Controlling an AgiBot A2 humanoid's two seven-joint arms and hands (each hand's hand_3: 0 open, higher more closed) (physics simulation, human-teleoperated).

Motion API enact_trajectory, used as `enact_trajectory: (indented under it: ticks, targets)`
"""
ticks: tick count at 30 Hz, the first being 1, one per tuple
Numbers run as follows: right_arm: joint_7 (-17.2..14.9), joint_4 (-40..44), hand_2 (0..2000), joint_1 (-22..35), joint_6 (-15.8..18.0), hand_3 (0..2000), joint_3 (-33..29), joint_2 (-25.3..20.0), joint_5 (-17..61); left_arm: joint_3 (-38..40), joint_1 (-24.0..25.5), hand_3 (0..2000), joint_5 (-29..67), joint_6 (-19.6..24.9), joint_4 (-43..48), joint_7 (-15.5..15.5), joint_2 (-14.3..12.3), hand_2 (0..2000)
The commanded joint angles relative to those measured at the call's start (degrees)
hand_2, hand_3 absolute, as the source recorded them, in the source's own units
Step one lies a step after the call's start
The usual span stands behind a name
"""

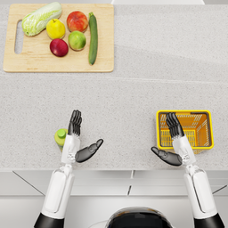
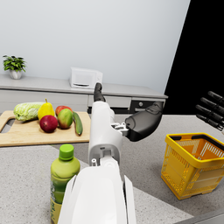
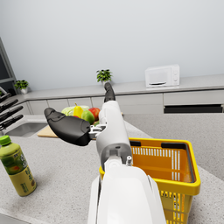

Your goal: Pick up the green tea and place it into the yellow basket

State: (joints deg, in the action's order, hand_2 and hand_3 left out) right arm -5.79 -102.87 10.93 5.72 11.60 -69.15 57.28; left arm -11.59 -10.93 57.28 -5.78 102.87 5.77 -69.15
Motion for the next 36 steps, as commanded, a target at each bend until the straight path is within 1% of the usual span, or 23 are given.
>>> enact_trajectory:
  ticks: [1, 11, 12, 13, 15, 17, 19, 21, 24, 27, 32, 36]
  targets:
    - [0.0, 0.0, 0, 0.0, 0.0, 0, 0.0, 0.0, 0.0, 0.0, 0.0, 0, 0.0, 0.0, 0.0, 0.0, 0.0, 0]
    - [0.0, 0.0, 0, 0.0, 0.0, 0, 0.0, 0.0, 0.0, 0.0, 0.0, 0, 0.0, 0.0, 0.0, 0.0, 0.0, 0]
    - [0.0, 0.93, 0, 0.11, 0.0, 0, 1.72, -0.06, 0.0, -1.71, -0.11, 0, 0.0, 0.0, -0.93, 0.0, -0.06, 0]
    - [1.64, -0.82, 0, 0.46, -1.62, 0, 0.85, -0.42, 0.0, 0.43, -0.49, 0, 0.0, 1.63, 0.23, -1.63, -0.41, 0]
    - [3.65, -2.81, 0, 1.3, -3.61, 0, -1.87, -1.23, 0.0, 3.94, -1.6, 0, 0.0, 3.65, 1.59, -3.64, -1.23, 0]
    - [4.69, -2.88, 0, 2.94, -4.63, 0, -5.88, -2.01, 0.0, 8.12, -2.36, 0, 0.0, 4.68, 1.08, -4.67, -1.54, 0]
    - [5.22, -2.29, 0, 3.39, -5.16, 0, -9.4, -2.11, 0.0, 12.06, -2.69, 0, 0.0, 5.22, 0.49, -5.2, -1.62, 0]
    - [5.5, -2.81, 0, 3.42, -5.43, 0, -12.28, -2.18, 5.05, 15.68, -2.42, 0, 5.05, 5.49, 0.36, -5.48, -1.73, 0]
    - [5.68, -3.71, 0, 1.82, -5.61, 0, -15.2, -2.47, 12.7, 18.89, -1.3, 0, 12.7, 5.67, -0.73, -5.66, -2.11, 0]
    - [5.74, -4.17, 0, 1.15, -5.68, 0, -15.06, -2.75, 18.42, 17.51, 0.91, 0, 18.41, 5.74, -2.5, -5.73, -2.43, 0]
    - [5.78, -1.07, 0, 1.04, -5.71, 0, -16.45, -3.22, 21.13, 14.43, 2.74, 0, 21.12, 5.77, -9.61, -5.76, -2.81, 0]
    - [5.78, -2.81, 0, 1.07, -5.71, 0, -15.37, -3.59, 21.58, 13.31, 2.8, 0, 21.58, 5.78, -17.18, -5.76, -3.26, 0]
